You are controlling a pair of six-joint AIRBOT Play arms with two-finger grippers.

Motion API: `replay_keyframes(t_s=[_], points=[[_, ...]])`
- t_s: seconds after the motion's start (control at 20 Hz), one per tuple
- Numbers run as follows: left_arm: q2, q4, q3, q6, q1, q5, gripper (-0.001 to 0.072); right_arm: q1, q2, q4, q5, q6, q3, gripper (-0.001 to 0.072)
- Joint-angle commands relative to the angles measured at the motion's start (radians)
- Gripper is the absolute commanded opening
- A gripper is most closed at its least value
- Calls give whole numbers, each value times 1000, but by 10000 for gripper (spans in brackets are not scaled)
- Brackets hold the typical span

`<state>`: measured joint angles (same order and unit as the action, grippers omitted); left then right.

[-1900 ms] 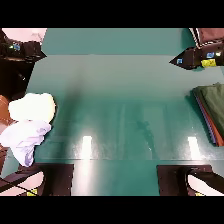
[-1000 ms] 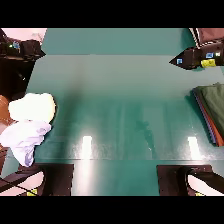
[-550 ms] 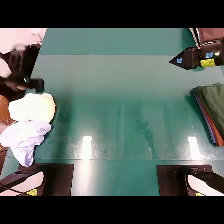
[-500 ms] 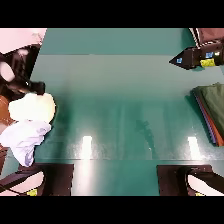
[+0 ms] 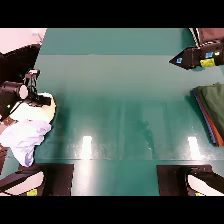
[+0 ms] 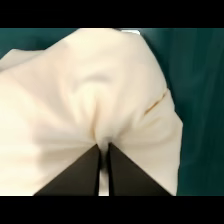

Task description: Fold the shirts.

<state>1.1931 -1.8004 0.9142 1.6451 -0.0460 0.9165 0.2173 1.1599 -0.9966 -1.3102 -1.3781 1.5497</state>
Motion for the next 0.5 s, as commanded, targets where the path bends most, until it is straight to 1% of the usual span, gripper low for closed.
replay_keyframes(t_s=[0.0,0.1,0.15,0.2,0.35,0.4,0.45], points=[[-26,-6,72,5,0,82,24,0,-8,2,6,-1,2,19],[-91,2,214,4,3,151,24,-7,-40,6,53,-1,2,20],[-127,31,303,0,3,193,23,-7,-63,2,94,-1,2,19],[-166,73,404,-18,3,247,23,-7,-89,1,140,-1,2,19],[-251,283,668,-104,3,376,22,-7,-161,1,261,-1,2,19],[-265,348,731,-111,6,394,22,-7,-182,0,292,-1,2,19],[-272,373,780,-111,30,403,21,-7,-197,0,315,-1,2,19]])
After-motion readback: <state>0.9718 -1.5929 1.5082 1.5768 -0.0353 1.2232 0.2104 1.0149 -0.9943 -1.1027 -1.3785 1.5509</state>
